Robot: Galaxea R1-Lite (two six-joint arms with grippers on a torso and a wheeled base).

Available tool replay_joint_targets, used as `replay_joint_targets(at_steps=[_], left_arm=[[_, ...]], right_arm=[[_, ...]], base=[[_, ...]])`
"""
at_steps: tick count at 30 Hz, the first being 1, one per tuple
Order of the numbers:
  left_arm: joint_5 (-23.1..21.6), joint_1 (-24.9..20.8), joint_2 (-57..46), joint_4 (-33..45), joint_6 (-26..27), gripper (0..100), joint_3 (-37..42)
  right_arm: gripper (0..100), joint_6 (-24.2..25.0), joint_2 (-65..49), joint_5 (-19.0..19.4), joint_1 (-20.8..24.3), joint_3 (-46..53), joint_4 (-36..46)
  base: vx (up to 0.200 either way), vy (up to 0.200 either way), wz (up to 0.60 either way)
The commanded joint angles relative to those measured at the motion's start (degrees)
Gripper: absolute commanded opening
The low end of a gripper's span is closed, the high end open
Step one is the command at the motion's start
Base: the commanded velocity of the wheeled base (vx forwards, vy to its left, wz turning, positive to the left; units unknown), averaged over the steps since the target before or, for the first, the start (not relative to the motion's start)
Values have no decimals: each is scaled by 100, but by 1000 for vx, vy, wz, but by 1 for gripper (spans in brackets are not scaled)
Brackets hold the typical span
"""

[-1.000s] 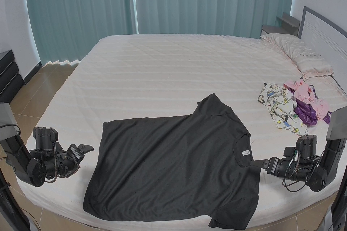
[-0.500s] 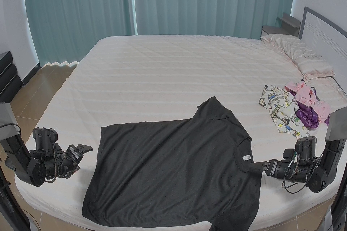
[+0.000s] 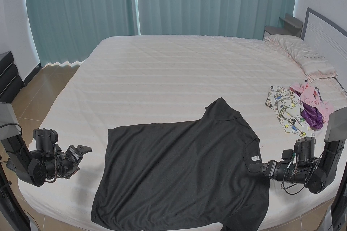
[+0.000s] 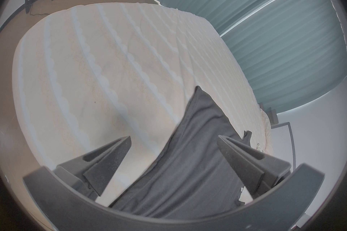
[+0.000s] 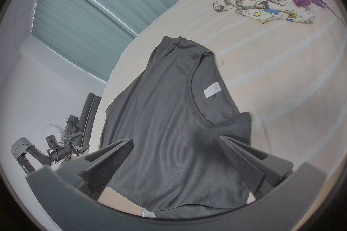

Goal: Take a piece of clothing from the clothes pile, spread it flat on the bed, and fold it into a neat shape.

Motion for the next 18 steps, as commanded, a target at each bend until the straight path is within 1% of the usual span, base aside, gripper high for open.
replay_joint_targets(at_steps=[1,2,7,8,9,10,11,13,14,16,18], left_arm=[[-1,0,16,-7,-5,100,-17],[-10,0,16,-7,-5,100,-26],[51,-88,33,125,-92,100,-632],[51,-88,33,125,-92,100,-632],[69,-158,209,371,-92,100,-1080],[69,-158,218,389,-92,100,-1115],[95,-184,376,565,-92,100,-1537],[95,-202,596,732,-75,100,-1906],[95,-202,666,749,-66,100,-1994],[122,-334,1194,767,4,100,-2522],[139,-369,1563,802,101,100,-2935]], right_arm=[[100,-1,-22,-7,17,9,-3],[100,-1,-31,-7,17,9,-3],[100,25,-66,-34,34,26,-100],[100,25,-66,-34,34,26,-100],[100,25,-31,-43,69,88,-223],[100,25,-31,-43,69,88,-232],[100,25,-31,-34,69,132,-302],[100,25,-22,-43,69,184,-355],[100,25,-22,-43,69,184,-364],[100,25,-13,-43,69,220,-408],[100,25,-4,-43,69,228,-416]], base=[[0,0,0],[0,0,0],[0,0,0],[0,0,0],[0,0,0],[0,0,0],[0,0,0],[0,0,0],[0,0,0],[0,0,0],[0,0,0]])
